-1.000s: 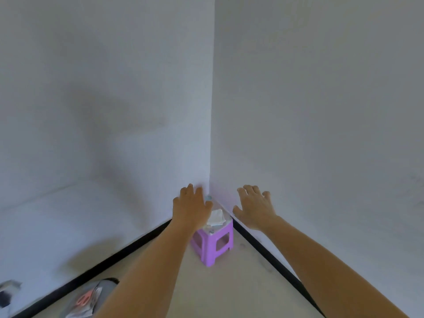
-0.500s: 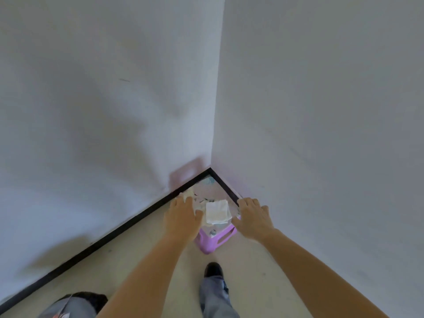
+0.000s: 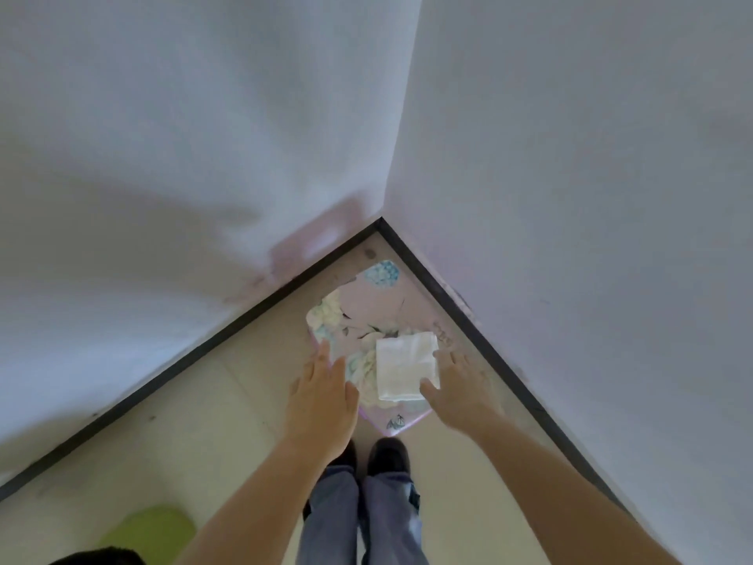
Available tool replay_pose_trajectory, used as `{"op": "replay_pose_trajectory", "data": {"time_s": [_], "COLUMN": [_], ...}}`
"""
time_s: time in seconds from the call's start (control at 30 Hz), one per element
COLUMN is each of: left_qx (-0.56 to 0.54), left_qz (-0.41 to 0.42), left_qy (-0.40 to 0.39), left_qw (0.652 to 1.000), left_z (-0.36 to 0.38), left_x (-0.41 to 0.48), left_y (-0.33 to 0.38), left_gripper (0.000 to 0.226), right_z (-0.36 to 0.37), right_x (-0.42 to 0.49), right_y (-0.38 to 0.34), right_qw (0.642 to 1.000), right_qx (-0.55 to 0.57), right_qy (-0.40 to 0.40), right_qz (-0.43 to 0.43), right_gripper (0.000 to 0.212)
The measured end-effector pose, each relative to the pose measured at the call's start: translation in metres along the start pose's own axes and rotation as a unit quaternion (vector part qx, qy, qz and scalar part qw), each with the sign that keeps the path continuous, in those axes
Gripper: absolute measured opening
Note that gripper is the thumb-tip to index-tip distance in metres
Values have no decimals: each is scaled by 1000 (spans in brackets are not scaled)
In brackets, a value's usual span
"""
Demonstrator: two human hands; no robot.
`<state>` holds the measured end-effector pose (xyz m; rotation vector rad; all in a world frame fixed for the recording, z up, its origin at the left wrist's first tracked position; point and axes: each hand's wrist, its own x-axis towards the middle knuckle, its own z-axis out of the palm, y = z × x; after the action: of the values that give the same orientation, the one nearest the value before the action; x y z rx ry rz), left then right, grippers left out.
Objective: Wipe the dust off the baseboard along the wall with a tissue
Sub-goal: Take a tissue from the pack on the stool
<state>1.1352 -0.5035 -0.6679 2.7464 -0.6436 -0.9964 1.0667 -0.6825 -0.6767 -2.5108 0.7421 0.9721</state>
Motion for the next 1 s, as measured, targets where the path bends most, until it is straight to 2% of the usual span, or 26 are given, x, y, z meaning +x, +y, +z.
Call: {"op": "replay_pose_trajectory", "data": {"time_s": [0.2,0.43,0.57,0.63,0.7,0.83,1.0], "left_qx": [53,140,186,199,208,147,-30], "left_qz": [49,93,84,83,76,34,24], "left_qy": [-61,-70,-88,-98,-122,-189,-152], "left_qw": [996,983,975,971,967,970,988], "left_z": [73,107,109,105,96,67,18], "left_x": [57,76,77,78,81,84,36], "left_y": [-26,-30,-30,-28,-24,-7,27], "left_gripper": [58,65,66,66,64,58,53], "right_z": [47,63,65,64,61,48,7], "right_x": [69,96,98,96,89,61,-10], "right_y": [6,15,15,13,11,7,6], "right_qw": [1000,997,995,995,993,957,918], "right_qx": [20,-24,14,45,92,286,391], "right_qy": [21,75,103,90,67,37,56], "right_qz": [-4,-12,-1,6,5,31,39], "right_gripper": [65,63,39,19,9,31,24]}}
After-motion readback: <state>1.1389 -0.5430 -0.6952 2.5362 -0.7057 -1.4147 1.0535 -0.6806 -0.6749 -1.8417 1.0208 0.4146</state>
